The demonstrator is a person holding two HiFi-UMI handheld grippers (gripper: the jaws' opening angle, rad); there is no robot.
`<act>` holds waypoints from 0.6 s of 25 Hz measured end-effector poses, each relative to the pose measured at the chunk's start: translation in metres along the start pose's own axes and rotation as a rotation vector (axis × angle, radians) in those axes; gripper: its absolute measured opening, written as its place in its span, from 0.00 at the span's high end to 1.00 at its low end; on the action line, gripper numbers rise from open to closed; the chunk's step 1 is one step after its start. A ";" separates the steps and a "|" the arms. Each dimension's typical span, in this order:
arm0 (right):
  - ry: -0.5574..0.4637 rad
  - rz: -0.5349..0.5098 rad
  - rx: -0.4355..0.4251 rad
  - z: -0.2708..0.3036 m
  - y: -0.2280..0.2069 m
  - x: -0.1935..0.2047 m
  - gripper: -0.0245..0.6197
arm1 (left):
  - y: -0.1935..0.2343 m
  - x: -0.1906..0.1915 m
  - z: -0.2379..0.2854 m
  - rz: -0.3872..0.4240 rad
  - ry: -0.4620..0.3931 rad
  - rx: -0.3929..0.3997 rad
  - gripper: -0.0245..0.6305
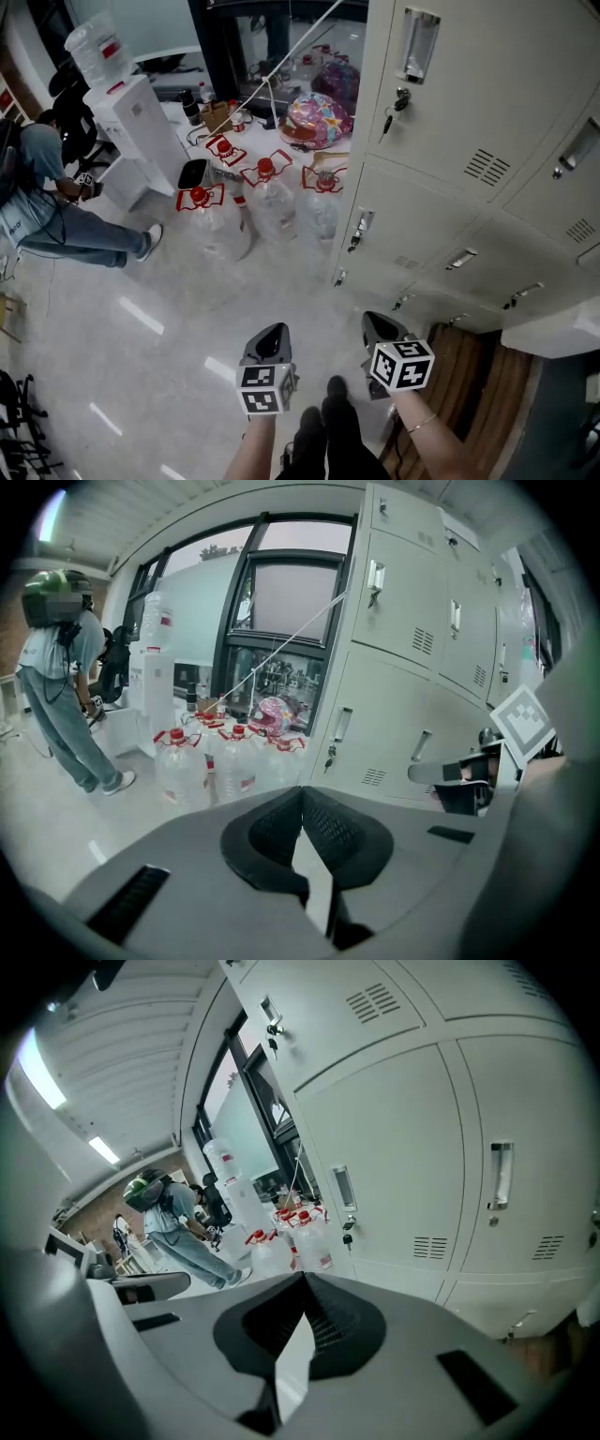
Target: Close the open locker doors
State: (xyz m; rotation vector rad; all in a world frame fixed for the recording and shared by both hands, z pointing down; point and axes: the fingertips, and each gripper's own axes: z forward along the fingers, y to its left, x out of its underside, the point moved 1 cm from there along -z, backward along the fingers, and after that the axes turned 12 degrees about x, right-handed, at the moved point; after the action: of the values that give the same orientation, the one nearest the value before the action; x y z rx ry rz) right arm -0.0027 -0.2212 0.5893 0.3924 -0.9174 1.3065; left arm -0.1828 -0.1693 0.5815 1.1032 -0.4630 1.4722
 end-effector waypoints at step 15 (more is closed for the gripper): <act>-0.121 -0.003 -0.009 -0.168 0.036 0.001 0.96 | -0.058 -0.020 -0.118 0.110 -0.069 0.040 0.93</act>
State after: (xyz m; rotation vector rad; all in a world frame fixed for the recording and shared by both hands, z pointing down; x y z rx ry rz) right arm 0.0228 -0.0913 0.4795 0.4691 -1.0231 1.2862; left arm -0.1748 -0.0723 0.4914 1.1789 -0.5519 1.5487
